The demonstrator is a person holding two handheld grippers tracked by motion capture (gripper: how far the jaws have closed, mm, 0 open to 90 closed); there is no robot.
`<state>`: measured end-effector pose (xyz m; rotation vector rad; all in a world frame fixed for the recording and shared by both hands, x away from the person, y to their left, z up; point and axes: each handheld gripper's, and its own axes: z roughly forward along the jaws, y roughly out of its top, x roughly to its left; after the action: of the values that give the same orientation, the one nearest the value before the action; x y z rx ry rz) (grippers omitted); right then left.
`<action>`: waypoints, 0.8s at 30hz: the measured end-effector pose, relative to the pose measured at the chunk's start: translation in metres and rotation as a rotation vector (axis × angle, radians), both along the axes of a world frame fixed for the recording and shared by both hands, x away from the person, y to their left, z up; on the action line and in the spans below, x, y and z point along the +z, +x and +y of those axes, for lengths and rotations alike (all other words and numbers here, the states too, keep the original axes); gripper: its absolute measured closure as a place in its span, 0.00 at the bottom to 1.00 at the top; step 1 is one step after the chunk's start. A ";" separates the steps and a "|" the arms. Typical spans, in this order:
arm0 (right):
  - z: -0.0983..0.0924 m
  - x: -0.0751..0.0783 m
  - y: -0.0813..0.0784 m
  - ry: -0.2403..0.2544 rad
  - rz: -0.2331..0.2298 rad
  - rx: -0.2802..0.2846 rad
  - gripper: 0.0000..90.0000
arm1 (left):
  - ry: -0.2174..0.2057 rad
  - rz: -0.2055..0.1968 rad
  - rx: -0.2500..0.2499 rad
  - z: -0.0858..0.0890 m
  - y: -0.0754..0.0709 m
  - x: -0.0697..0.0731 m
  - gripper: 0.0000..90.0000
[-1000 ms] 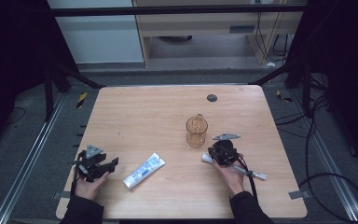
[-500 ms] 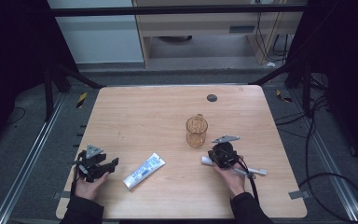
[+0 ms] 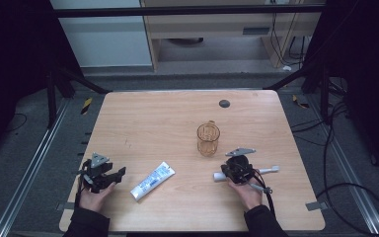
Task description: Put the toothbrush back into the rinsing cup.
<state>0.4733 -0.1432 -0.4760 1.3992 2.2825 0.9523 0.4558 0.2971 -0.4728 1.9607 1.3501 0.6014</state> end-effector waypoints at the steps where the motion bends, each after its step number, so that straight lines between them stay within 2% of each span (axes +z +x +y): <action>1: 0.000 0.000 -0.001 -0.005 0.001 0.003 1.00 | -0.001 -0.001 0.001 0.000 0.000 0.000 0.46; 15: -0.003 -0.001 -0.011 -0.007 0.021 0.032 1.00 | -0.001 0.000 0.000 0.000 0.000 0.000 0.46; 24: -0.012 0.000 -0.020 0.008 0.029 0.044 1.00 | 0.000 0.001 -0.002 -0.001 -0.001 0.000 0.46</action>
<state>0.4528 -0.1554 -0.4763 1.3804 2.3425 0.9608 0.4550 0.2966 -0.4727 1.9627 1.3489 0.5993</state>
